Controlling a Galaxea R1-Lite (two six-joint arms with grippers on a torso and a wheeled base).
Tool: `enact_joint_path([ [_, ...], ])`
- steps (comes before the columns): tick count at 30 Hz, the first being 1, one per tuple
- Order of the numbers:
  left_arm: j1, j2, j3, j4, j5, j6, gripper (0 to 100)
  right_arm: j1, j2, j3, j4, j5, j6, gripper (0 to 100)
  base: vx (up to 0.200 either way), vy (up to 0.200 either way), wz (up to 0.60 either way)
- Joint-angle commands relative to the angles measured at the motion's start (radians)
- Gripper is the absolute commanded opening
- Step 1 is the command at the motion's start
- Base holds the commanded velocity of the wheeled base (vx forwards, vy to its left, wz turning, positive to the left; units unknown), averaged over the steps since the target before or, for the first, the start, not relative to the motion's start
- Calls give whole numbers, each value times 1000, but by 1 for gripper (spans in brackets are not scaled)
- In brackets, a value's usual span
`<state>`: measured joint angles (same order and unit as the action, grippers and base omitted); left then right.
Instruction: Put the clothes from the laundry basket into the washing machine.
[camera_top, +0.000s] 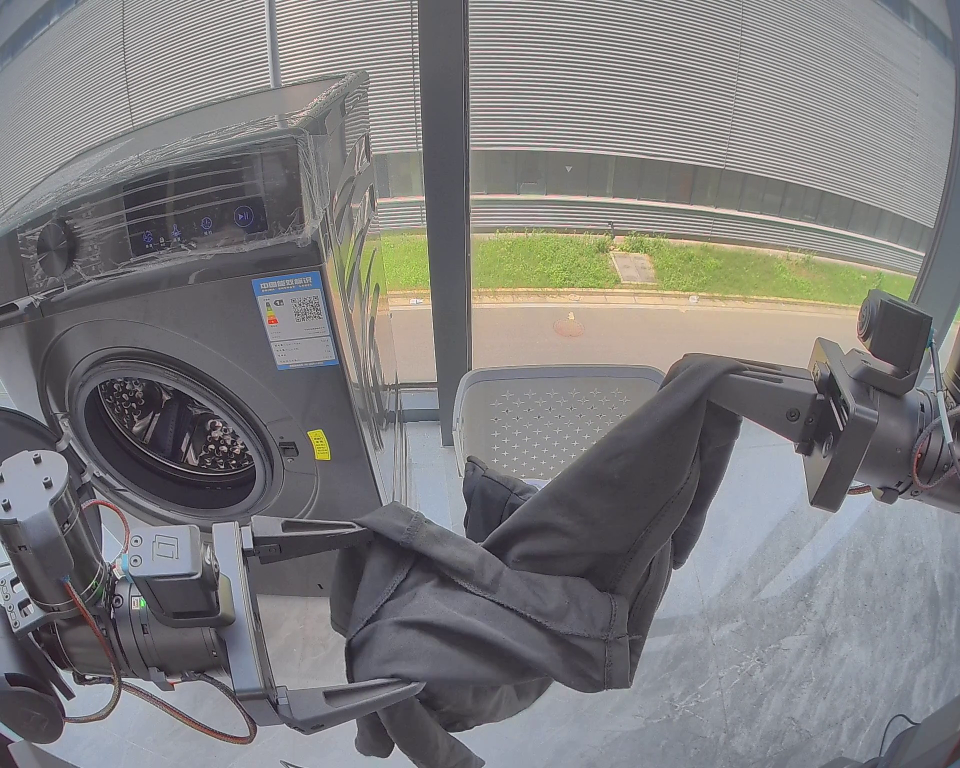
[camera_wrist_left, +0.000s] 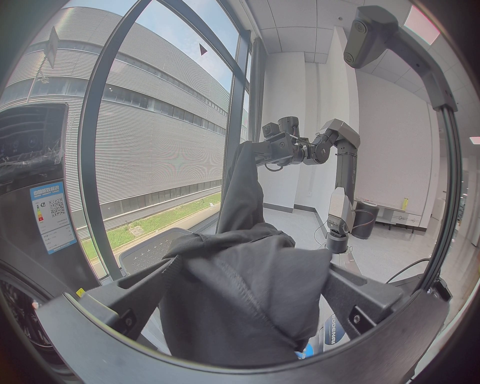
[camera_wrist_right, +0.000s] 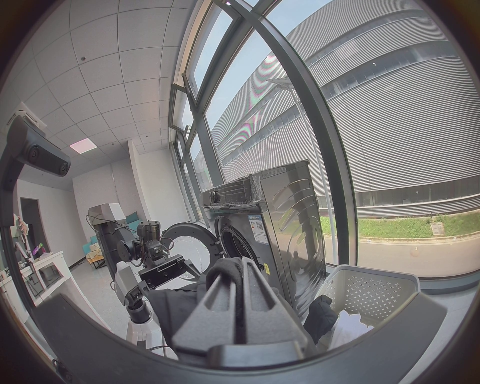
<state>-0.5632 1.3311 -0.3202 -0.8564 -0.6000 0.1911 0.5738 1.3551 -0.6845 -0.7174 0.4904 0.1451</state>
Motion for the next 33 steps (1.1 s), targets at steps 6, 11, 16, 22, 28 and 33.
enact_joint_path([
  [6, 2, 3, 3, 0, 0, 1, 100, 3, 1, -20, 0, 2, 1, 0, 0, 0, 0],
  [11, 2, 10, 1, -1, 0, 1, 100, 4, 4, -37, 0, 2, 1, 0, 0, 0, 0],
  [16, 2, 13, -2, -1, 0, 1, 100, 4, 1, -37, 0, 2, 1, 0, 0, 0, 0],
  [22, -6, 36, -10, -3, -1, 2, 100, 9, 2, -53, 0, 4, 1, 0, 0, 0, 0],
  [28, -40, 76, -60, -4, -6, 4, 100, 9, 10, -96, 0, 0, 4, 0, 0, 0, 0],
  [33, -58, 158, -140, -32, -7, 4, 100, 9, 53, -159, 0, -19, 5, 0, 0, 0, 0],
])
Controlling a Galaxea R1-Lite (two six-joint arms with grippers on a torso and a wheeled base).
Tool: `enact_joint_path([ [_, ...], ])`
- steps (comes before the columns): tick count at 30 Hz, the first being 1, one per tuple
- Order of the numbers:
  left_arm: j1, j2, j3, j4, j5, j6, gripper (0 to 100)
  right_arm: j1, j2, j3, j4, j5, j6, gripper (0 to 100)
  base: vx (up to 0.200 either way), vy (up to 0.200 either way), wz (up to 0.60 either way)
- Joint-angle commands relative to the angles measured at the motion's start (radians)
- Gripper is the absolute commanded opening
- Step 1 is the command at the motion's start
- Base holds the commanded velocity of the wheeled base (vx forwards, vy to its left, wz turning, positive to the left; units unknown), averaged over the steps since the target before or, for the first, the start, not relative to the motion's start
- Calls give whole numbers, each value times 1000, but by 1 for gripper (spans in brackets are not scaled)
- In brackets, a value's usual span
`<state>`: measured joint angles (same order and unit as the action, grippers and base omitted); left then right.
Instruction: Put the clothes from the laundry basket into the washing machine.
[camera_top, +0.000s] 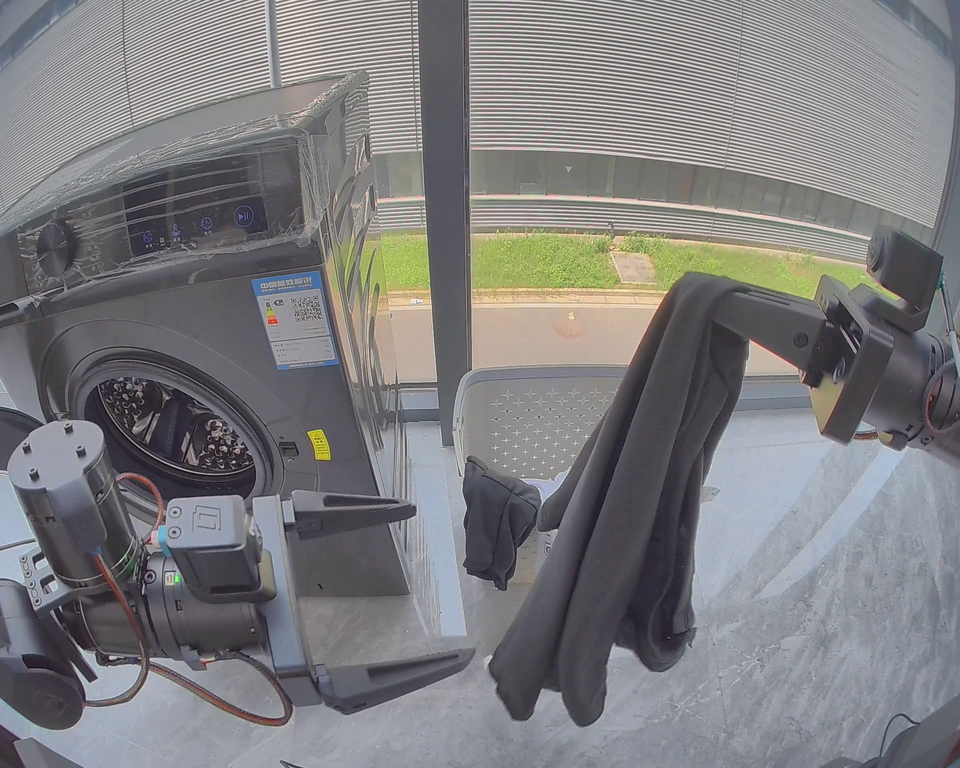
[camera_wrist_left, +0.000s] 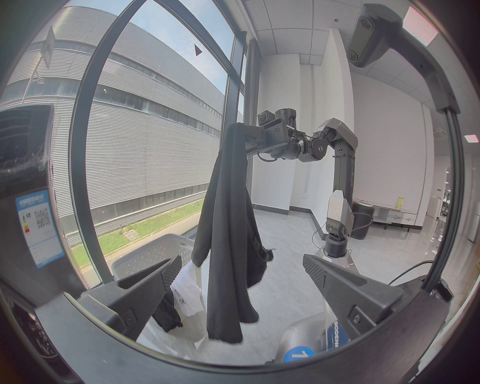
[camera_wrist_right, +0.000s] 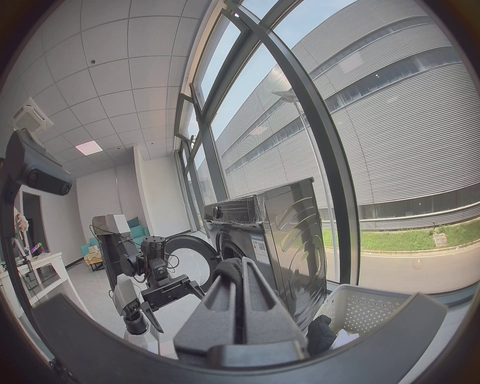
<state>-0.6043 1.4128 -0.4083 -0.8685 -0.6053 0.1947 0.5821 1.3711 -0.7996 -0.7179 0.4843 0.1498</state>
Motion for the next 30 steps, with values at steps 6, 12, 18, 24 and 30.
enact_joint_path([
  [6, -83, 189, -76, -132, -5, -3, 100, 1, 72, -79, 0, -55, 2, 0, 0, 0, 0],
  [12, -138, 193, -76, -142, -5, -11, 100, -10, 114, -127, 0, -113, 28, 0, 0, 0, 0],
  [18, -144, 221, -63, -147, -8, -9, 100, -10, 131, -175, 0, -170, 57, 0, 0, 0, 0],
  [24, -152, 256, -72, -175, -19, -8, 100, -10, 137, -181, 0, -190, 60, 0, 0, 0, 0],
  [30, -160, 365, -76, -276, -27, -11, 100, 1, 138, -182, 0, -188, 65, 0, 0, 0, 0],
])
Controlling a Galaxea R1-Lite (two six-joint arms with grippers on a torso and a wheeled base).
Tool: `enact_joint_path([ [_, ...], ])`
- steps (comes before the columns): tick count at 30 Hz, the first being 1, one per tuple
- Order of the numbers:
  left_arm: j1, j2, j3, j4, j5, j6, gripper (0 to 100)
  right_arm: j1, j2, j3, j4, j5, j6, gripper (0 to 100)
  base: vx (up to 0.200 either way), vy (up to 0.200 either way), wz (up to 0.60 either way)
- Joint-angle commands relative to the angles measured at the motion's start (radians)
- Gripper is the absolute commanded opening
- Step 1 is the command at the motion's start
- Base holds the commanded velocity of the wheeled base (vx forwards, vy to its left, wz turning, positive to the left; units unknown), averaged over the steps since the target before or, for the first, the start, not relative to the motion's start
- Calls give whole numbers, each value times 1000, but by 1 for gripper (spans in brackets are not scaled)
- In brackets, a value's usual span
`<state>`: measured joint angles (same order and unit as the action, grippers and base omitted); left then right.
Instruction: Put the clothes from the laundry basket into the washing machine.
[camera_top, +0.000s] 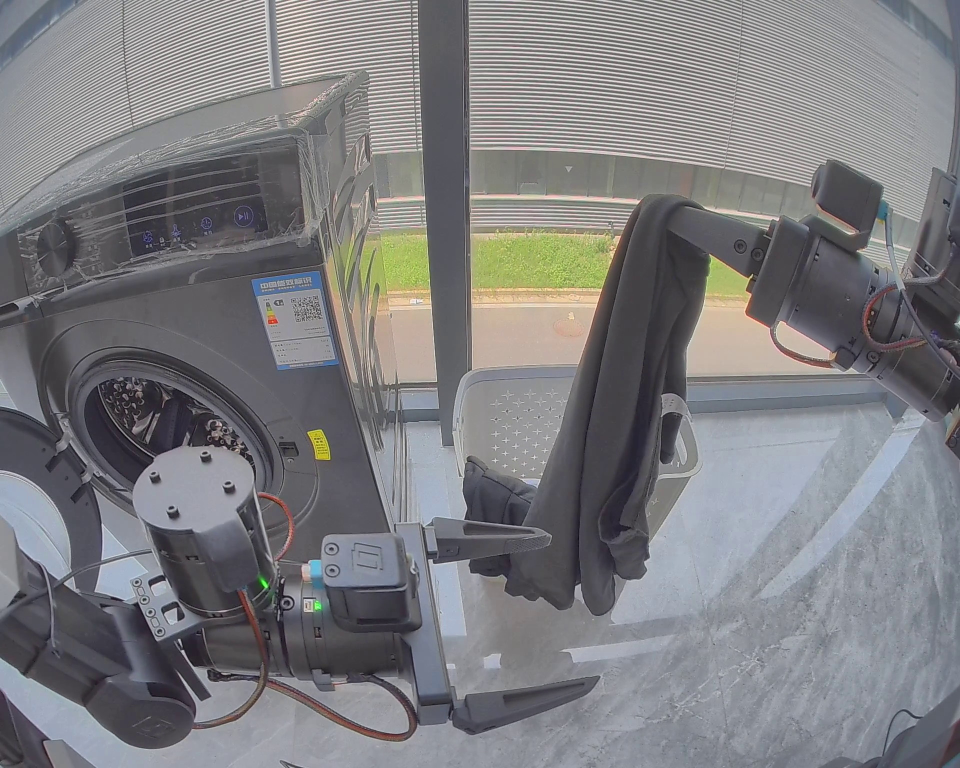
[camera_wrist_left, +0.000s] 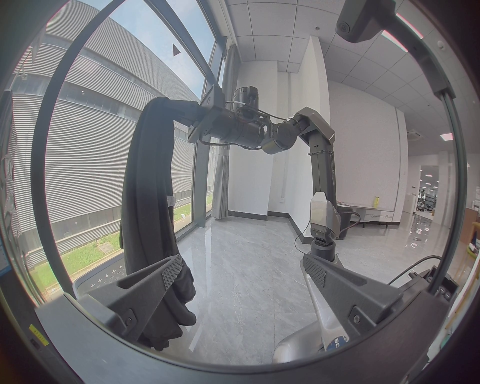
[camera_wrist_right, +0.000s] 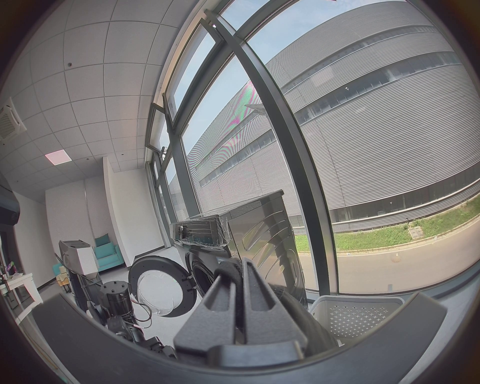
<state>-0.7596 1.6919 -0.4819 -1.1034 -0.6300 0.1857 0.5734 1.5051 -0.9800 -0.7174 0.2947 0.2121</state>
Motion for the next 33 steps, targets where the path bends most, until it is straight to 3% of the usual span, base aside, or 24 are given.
enact_joint_path([
  [1, -4, 97, -3, -50, -2, -2, 100, 10, 4, -2, 0, 1, 3, 0, 0, 0, 0],
  [8, -6, 178, -21, -131, 0, -5, 100, 28, 3, -9, 0, 0, 3, 0, 0, 0, 0],
  [33, 40, 227, -27, -135, 39, -5, 100, 102, -26, -52, 0, 1, 6, 0, 0, 0, 0],
])
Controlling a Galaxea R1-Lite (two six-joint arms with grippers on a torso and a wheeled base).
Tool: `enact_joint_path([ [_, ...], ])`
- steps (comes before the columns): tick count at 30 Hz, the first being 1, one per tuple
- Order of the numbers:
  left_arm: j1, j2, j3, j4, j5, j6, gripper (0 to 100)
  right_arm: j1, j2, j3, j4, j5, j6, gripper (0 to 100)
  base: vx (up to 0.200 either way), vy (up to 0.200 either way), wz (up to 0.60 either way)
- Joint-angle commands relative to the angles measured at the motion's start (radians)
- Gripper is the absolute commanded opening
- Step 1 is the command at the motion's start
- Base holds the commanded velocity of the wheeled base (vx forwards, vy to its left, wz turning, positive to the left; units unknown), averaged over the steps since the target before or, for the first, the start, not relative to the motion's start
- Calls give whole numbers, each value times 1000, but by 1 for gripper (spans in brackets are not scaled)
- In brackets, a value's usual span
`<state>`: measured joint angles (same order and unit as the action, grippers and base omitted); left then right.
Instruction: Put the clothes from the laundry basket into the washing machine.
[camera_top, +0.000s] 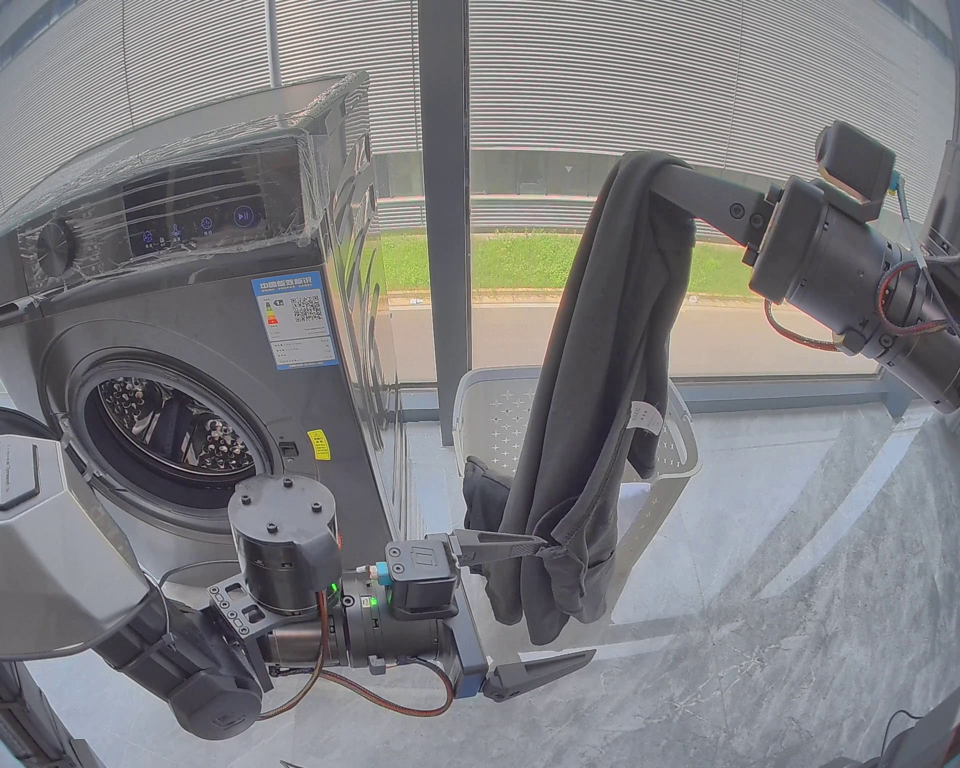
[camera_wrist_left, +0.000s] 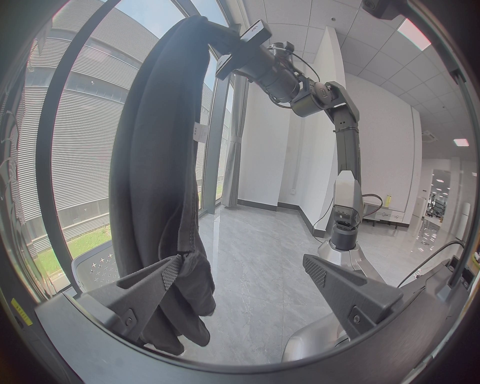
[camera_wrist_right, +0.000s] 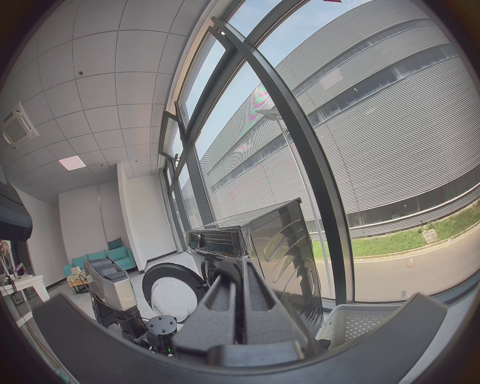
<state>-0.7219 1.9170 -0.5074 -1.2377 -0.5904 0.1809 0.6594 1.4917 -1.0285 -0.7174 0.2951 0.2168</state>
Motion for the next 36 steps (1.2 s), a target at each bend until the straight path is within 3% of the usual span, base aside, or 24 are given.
enact_joint_path([
  [1, 2, 2, -2, 0, 0, 0, 100, 22, -13, -4, 0, 1, 4, 0, 0, 0, 0],
  [11, 36, -38, 1, -14, 15, 0, 100, 28, -18, -5, 0, -1, 21, 0, 0, 0, 0],
  [12, 39, -39, 3, -16, 15, 2, 0, 26, -18, -7, 0, -1, 21, 0, 0, 0, 0],
  [29, 39, -47, 38, -43, 8, 2, 0, 14, -8, -39, 0, -1, 35, 0, 0, 0, 0],
  [30, 39, -47, 40, -43, 8, 2, 100, 14, -8, -39, 0, -1, 35, 0, 0, 0, 0],
  [36, 42, -42, 50, -43, 17, 2, 100, 14, -5, -54, 0, -1, 36, 0, 0, 0, 0],
])
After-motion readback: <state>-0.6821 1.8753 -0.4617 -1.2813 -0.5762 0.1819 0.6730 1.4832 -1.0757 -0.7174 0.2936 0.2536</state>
